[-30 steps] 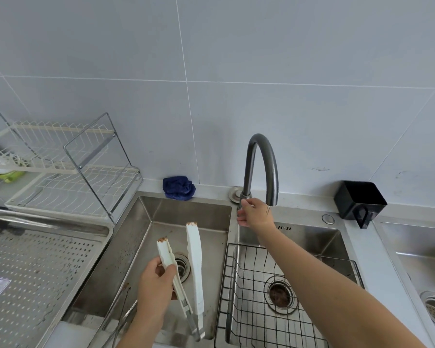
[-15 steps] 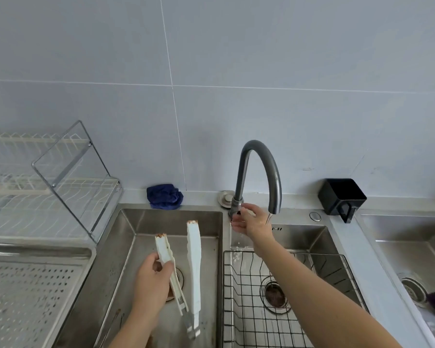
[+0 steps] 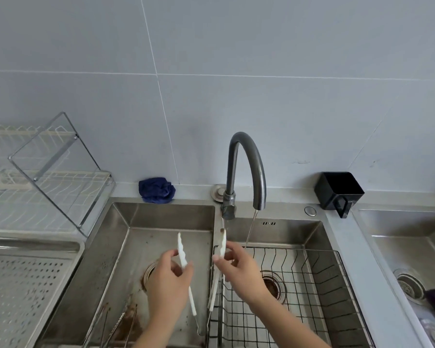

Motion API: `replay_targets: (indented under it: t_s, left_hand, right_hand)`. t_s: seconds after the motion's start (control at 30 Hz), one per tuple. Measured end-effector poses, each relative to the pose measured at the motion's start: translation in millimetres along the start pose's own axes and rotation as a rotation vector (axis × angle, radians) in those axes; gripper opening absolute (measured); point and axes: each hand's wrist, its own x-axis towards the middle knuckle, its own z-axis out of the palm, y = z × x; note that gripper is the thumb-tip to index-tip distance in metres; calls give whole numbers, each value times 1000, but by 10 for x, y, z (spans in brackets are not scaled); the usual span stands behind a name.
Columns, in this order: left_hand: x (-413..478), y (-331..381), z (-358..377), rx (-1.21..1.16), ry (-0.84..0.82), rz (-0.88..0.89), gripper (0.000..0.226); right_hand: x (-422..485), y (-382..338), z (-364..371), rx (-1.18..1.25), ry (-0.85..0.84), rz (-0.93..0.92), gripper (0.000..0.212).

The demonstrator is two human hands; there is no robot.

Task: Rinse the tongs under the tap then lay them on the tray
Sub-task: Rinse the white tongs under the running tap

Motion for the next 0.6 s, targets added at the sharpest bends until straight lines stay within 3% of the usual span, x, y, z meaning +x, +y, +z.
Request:
replay_targets:
  t_s: [0.07, 0.2, 0.27, 0.37, 0.43, 0.6]
  left_hand:
    - [-112, 60, 31, 34, 9, 84, 39]
    - [-314, 28, 116, 74, -158, 195, 59]
    - [-334, -13, 176, 8, -346, 119, 62]
    - [-315, -38, 243, -267, -530, -145, 41]
    - [-349, -35, 260, -373, -539, -229, 31]
    - [-414, -82, 216, -185, -436, -53, 25]
  right_hand:
    - [7, 39, 9, 62, 41, 16, 14]
    - [-24, 119, -5, 120, 142, 63, 12]
    - [-24, 134, -24, 190, 166, 83, 13]
    - [4, 121, -42, 298, 165, 100, 10]
    - [19, 109, -59, 315, 126, 110, 8]
    - [108, 59, -127, 356, 169, 139, 17]
